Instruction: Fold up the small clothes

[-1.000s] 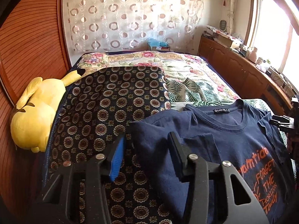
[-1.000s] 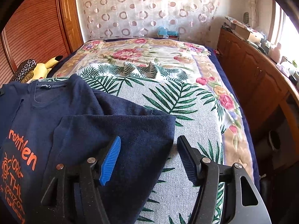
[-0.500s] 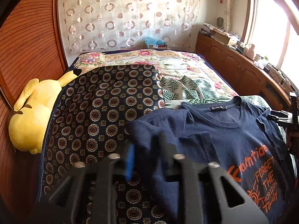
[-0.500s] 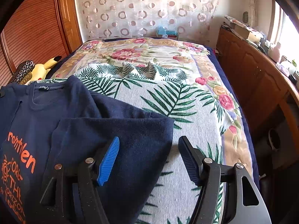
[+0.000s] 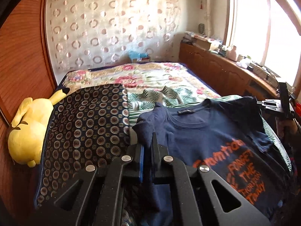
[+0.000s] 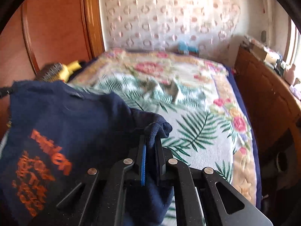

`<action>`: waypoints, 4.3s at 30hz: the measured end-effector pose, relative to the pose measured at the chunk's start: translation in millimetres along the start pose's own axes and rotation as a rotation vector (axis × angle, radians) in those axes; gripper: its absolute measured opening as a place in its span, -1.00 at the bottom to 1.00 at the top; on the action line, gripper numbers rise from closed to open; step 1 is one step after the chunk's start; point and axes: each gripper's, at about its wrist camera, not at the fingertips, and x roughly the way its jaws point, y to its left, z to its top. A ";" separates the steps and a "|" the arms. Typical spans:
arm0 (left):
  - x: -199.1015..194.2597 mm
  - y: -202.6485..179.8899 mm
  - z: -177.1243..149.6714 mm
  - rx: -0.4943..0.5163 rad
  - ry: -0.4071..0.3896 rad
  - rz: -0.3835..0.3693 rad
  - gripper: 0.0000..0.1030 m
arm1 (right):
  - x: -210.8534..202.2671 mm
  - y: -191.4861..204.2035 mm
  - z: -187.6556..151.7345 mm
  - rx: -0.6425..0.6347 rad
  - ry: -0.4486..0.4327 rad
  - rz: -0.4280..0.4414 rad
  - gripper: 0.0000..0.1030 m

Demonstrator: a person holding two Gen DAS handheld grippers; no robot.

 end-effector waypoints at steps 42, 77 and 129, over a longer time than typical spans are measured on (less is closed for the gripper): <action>-119.8 12.7 -118.0 -0.098 0.014 0.050 0.50 | -196.0 29.3 -134.1 0.076 -0.019 -0.043 0.01; -14.8 6.5 -129.1 -0.047 0.266 -0.047 0.11 | -88.4 26.2 -132.0 0.080 0.139 0.009 0.12; -372.5 -29.2 68.6 0.091 -0.719 -0.044 -0.83 | -493.7 67.7 -20.7 -0.106 -0.719 0.020 -0.78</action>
